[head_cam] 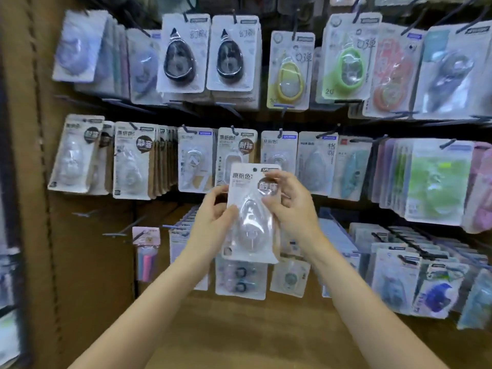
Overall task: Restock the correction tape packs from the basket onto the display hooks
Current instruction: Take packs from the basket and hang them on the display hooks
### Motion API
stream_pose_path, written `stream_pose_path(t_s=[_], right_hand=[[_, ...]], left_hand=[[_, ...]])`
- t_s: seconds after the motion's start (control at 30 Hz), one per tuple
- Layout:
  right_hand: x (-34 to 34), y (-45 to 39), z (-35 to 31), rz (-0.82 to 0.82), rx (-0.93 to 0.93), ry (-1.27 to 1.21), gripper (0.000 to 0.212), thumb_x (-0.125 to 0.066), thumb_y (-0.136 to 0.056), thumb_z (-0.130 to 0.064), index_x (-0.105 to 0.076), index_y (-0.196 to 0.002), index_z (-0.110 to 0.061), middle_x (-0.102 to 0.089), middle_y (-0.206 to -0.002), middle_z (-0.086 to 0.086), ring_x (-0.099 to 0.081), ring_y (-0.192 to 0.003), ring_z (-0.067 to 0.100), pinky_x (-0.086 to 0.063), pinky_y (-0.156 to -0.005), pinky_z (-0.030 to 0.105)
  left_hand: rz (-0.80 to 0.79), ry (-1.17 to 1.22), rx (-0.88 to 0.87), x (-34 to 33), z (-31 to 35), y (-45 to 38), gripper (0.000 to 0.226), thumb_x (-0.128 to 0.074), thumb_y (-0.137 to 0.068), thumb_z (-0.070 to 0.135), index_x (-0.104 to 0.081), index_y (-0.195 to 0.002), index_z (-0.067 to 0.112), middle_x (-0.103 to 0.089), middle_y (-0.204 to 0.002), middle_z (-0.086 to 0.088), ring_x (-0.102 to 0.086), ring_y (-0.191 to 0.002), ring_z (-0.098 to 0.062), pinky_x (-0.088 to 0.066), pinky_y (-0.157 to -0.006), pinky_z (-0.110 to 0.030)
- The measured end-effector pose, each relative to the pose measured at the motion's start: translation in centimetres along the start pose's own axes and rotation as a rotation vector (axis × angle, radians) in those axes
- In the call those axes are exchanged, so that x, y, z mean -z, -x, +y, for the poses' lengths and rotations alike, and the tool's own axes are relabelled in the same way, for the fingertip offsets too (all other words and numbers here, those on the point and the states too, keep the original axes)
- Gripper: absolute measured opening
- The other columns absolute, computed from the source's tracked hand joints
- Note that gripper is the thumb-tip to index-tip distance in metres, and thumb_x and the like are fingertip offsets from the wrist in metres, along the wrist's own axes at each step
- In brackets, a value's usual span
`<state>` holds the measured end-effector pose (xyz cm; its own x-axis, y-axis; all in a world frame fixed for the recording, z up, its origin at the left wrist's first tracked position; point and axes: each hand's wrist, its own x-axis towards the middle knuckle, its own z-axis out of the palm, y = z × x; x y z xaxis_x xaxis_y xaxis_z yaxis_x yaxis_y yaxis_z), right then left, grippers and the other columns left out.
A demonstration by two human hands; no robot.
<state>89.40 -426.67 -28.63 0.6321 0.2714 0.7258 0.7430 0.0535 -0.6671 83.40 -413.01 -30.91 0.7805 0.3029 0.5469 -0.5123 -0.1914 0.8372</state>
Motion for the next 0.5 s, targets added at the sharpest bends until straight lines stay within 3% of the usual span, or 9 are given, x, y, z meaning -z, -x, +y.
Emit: stream_pose_path(t_s=[0.1,0.2,0.3,0.4,0.5], right_hand=[[-4.2,-2.3,-0.4,0.054,0.065,0.044,0.03,-0.056,-0.089,-0.002,-0.057,-0.108,-0.025,-0.06,-0.117,-0.004,-0.056,-0.114,0.012,-0.047,-0.097,0.026],[-9.2,-4.0,-1.5,-0.023,0.145,0.075,0.033,-0.051,-0.091,-0.001,-0.057,-0.118,-0.018,-0.058,-0.113,-0.008,-0.053,-0.11,0.005,-0.042,-0.097,0.017],[-13.6,-5.3,-1.8,-0.139,0.168,0.053,0.039,-0.048,-0.091,0.0,-0.054,-0.126,-0.016,-0.057,-0.117,-0.009,-0.052,-0.111,0.003,-0.042,-0.097,0.016],[-16.5,-6.8,-1.4,-0.245,0.127,-0.029,0.05,-0.046,-0.089,0.004,-0.047,-0.132,-0.021,-0.056,-0.121,-0.007,-0.057,-0.107,0.012,-0.043,-0.096,0.021],[-18.4,-8.3,-0.9,-0.271,0.059,-0.141,0.057,-0.045,-0.089,0.007,-0.045,-0.133,-0.029,-0.055,-0.127,-0.003,-0.054,-0.115,0.009,-0.047,-0.099,0.031]], left_hand=[[-0.006,-0.107,-0.071,4.1,-1.0,0.5,0.046,-0.05,-0.094,0.008,-0.038,-0.127,0.037,-0.061,-0.077,0.005,-0.058,-0.064,0.002,-0.045,-0.061,-0.013],[0.044,-0.163,-0.084,8.0,-1.6,0.4,0.047,-0.048,-0.093,0.002,-0.042,-0.13,0.032,-0.057,-0.07,0.002,-0.053,-0.062,-0.006,-0.045,-0.062,-0.018],[0.132,-0.185,-0.064,11.7,-1.7,0.1,0.048,-0.047,-0.093,0.001,-0.043,-0.13,0.032,-0.059,-0.075,-0.002,-0.053,-0.06,-0.005,-0.043,-0.057,-0.016],[0.187,-0.215,-0.045,14.7,-1.8,-0.6,0.054,-0.046,-0.093,0.0,-0.041,-0.132,0.036,-0.061,-0.076,0.008,-0.05,-0.058,-0.008,-0.042,-0.054,-0.017],[0.214,-0.252,-0.015,17.0,-1.8,-1.5,0.059,-0.045,-0.093,-0.002,-0.038,-0.134,0.039,-0.063,-0.099,0.007,-0.062,-0.075,-0.011,-0.05,-0.065,-0.017]])
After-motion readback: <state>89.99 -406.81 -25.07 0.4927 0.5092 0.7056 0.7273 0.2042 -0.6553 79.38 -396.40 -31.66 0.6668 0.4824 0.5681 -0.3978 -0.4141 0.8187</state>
